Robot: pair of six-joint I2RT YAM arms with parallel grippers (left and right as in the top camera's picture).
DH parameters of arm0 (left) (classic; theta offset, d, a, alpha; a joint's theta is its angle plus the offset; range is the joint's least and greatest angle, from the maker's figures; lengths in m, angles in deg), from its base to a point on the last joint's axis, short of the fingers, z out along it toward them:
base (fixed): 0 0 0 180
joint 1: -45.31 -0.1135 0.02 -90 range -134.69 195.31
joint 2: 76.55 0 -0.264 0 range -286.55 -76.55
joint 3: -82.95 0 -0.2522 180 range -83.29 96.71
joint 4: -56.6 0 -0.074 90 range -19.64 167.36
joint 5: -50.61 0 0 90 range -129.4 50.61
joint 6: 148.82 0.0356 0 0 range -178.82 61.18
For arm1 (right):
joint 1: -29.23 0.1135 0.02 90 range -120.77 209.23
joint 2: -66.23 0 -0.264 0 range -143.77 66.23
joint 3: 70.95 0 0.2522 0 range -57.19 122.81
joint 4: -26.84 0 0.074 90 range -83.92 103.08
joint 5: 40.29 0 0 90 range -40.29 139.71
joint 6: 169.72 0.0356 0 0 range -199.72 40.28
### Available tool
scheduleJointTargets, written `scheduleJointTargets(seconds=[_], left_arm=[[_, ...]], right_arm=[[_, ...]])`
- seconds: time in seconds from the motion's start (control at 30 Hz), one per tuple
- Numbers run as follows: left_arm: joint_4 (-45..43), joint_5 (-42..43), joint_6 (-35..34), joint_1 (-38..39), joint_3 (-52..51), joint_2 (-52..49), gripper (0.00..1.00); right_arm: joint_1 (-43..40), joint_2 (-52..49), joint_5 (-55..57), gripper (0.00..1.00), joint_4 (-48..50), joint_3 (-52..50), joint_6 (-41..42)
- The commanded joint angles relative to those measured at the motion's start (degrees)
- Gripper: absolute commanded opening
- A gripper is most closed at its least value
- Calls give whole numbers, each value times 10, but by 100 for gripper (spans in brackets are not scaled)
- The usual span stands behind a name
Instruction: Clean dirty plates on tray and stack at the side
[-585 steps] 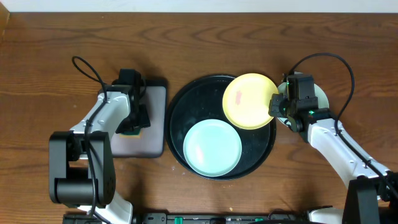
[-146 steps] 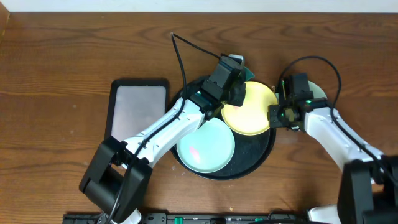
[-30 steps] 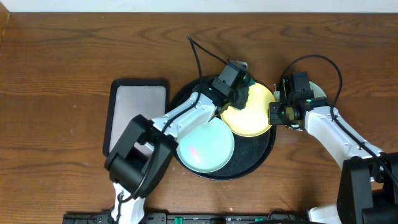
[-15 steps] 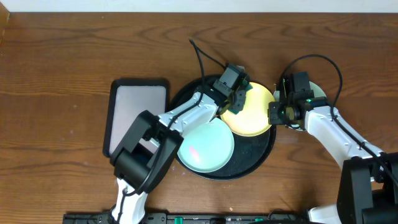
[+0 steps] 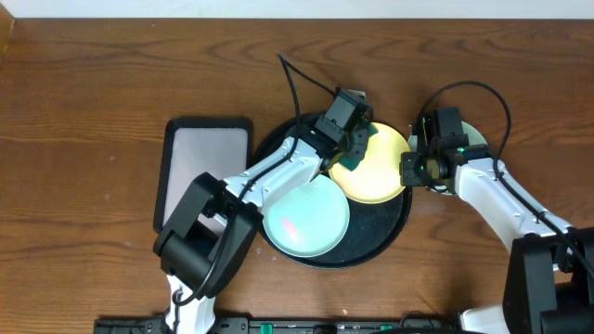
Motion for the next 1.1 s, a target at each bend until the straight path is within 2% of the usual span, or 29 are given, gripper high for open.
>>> scheduleJointTargets(seconds=[0.0, 0.07, 0.23, 0.37, 0.4, 0.47, 0.53, 0.63, 0.77, 0.9, 1.07], left_arm=[[2, -7, 4, 2, -2, -13, 48], [2, -7, 4, 3, -2, -20, 40], [-1, -8, 7, 3, -2, -33, 36], [-1, -10, 19, 3, -2, -45, 36], [-1, -9, 19, 3, -2, -51, 32], [0, -9, 19, 3, -2, -60, 9], [0, -9, 19, 3, -2, -69, 8], [0, 0, 19, 3, -2, -72, 7], [0, 84, 18, 3, -2, -72, 8], [12, 148, -7, 3, -2, -72, 7], [14, 243, -7, 1, 2, -67, 8]], right_arm=[[0, 9, -3, 2, -5, 3, -2], [0, 9, -3, 2, -5, 3, -2], [0, 9, -3, 2, -5, 3, -2], [0, 9, -3, 2, -5, 3, -2], [0, 9, -3, 2, -5, 3, -2], [0, 9, -3, 1, -5, 3, -2], [0, 9, -3, 2, -5, 2, -2], [0, 9, -3, 10, 7, -5, -2], [0, 9, -3, 6, 14, -9, -2], [0, 9, -3, 6, 14, -9, -2], [0, 9, -3, 6, 14, -9, -2]])
